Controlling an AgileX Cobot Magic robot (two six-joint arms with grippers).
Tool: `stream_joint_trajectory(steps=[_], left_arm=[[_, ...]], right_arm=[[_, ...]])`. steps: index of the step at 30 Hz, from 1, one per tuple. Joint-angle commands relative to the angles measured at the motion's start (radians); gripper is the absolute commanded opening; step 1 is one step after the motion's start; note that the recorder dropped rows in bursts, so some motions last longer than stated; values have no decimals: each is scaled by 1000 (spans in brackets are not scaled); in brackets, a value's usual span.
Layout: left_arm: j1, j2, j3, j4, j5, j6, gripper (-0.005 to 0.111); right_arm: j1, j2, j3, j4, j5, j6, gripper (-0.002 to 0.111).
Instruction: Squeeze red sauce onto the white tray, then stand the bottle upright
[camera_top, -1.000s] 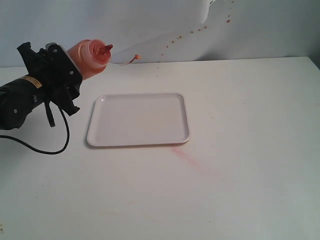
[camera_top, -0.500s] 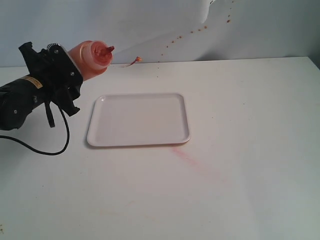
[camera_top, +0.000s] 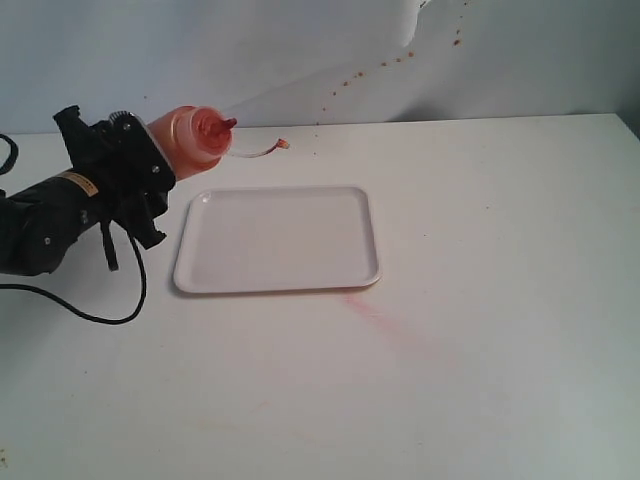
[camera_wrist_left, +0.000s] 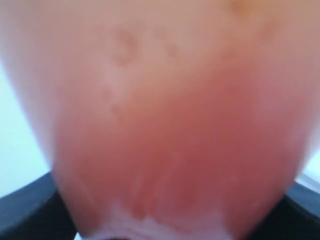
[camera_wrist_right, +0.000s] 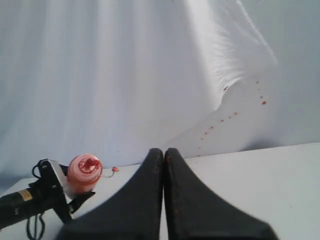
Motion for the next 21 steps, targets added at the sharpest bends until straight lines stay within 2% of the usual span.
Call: stream_joint_trajectory(steps=[1,6,11,17,21], left_arm=[[-4,-2,-9,5,-87,-2,0],[-4,-2,-9,5,-86,5,0],[-4,-2,-9,-6,-104,111,0],[-4,-2,-9,-91,-291,283,0],[-4,-2,-30,-91,-429,433,0]], right_arm=[[3,196,-100,159,57,-140,0],[3,469,-226,228,151,-348,0],[3,756,-362,286,155,-529,0],[3,1099,-521,352,155,-590,0],[3,1314,-693,354,380,-767,0]])
